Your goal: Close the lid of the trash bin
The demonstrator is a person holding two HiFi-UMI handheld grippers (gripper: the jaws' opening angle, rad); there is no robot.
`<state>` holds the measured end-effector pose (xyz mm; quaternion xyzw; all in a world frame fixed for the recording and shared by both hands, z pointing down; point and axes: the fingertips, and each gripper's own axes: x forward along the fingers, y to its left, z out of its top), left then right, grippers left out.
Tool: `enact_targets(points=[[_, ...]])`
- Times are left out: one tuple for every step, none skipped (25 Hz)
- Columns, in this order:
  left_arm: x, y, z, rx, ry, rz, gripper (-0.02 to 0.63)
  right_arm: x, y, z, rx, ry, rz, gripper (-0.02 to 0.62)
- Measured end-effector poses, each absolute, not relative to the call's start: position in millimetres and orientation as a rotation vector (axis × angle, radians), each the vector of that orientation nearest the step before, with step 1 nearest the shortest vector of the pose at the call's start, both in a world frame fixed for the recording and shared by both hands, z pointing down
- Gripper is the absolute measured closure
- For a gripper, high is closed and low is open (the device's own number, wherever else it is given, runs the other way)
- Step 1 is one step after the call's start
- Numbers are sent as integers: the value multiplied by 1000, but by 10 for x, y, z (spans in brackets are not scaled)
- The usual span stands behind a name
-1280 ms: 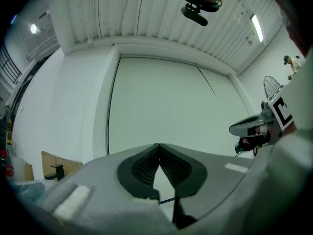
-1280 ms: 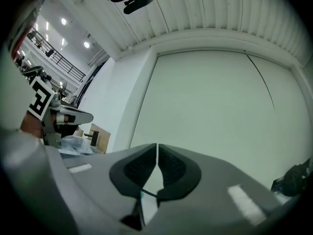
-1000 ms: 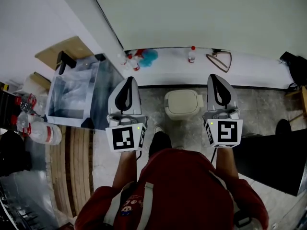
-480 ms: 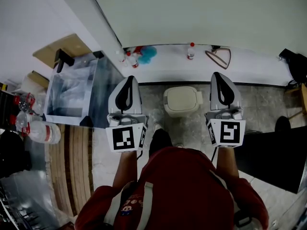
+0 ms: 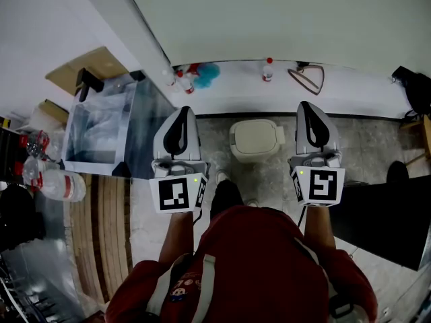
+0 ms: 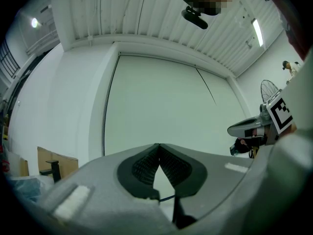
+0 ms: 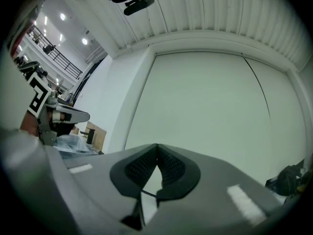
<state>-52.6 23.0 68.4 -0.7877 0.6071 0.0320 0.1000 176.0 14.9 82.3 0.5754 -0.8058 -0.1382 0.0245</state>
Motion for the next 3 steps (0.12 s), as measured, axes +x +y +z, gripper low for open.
enact_targets(points=[[-526, 227, 684, -2327, 1795, 94, 601, 1764, 146, 823, 1783, -2493, -428, 595], [-528, 224, 685, -2325, 1796, 92, 601, 1768, 145, 823, 1785, -2493, -429, 595], [-529, 222, 686, -2323, 1798, 90, 601, 1773, 145, 823, 1788, -2494, -430, 595]])
